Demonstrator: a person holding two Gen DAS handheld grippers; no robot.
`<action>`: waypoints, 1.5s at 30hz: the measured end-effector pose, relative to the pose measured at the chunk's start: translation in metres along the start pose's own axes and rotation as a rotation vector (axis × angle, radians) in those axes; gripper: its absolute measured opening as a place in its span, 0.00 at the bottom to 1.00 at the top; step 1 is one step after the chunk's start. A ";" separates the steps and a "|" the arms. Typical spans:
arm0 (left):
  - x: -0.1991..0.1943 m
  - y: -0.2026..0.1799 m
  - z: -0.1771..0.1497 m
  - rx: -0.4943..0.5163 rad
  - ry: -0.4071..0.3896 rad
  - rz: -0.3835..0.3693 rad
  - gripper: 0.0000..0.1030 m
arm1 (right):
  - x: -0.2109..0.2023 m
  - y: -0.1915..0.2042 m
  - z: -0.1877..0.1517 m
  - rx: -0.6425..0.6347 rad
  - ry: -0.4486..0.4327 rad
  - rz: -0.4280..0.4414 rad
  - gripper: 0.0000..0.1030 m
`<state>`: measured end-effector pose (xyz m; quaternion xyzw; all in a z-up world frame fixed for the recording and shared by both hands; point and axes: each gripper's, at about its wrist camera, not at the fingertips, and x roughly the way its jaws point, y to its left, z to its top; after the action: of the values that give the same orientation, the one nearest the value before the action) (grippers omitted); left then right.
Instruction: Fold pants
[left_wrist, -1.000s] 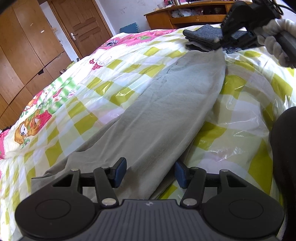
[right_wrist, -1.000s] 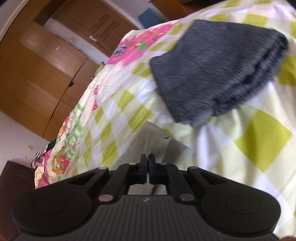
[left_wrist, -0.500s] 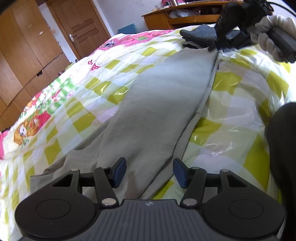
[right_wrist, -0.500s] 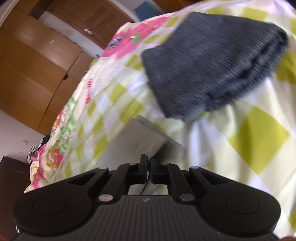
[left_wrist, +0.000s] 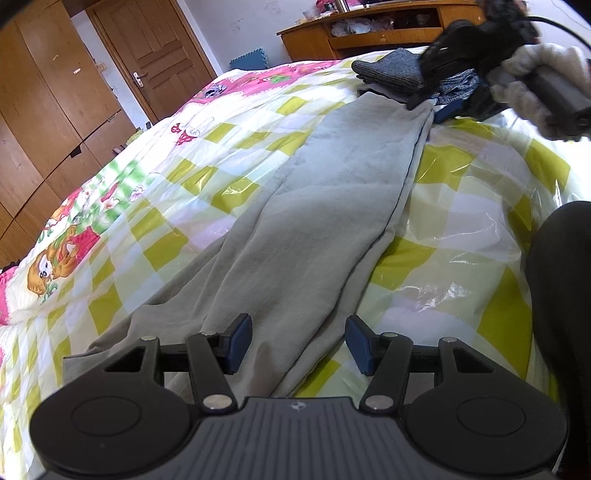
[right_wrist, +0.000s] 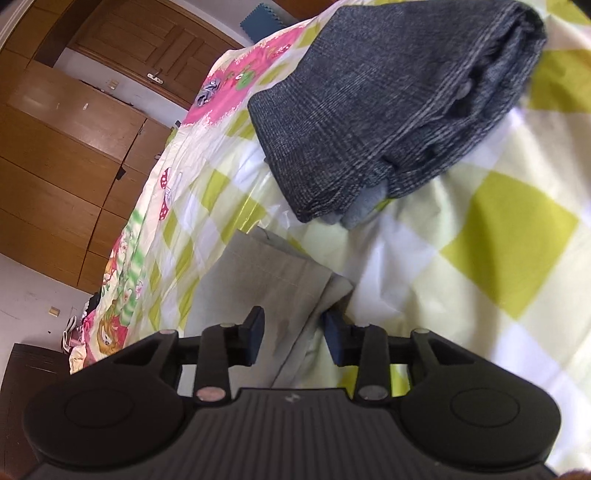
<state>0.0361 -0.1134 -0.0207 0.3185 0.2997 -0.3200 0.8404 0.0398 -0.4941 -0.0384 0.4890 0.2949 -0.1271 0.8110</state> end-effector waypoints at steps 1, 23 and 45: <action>0.000 0.000 0.000 -0.001 0.001 0.000 0.67 | 0.005 0.001 0.000 0.002 0.002 0.009 0.35; -0.032 0.015 -0.013 -0.099 -0.004 -0.037 0.77 | -0.127 -0.007 -0.004 -0.193 -0.200 -0.141 0.17; -0.026 0.108 -0.109 -0.407 0.001 0.054 0.80 | 0.156 0.285 -0.230 -1.057 0.813 0.421 0.32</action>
<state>0.0665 0.0391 -0.0325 0.1500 0.3502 -0.2301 0.8955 0.2229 -0.1423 -0.0078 0.0846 0.4964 0.3863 0.7728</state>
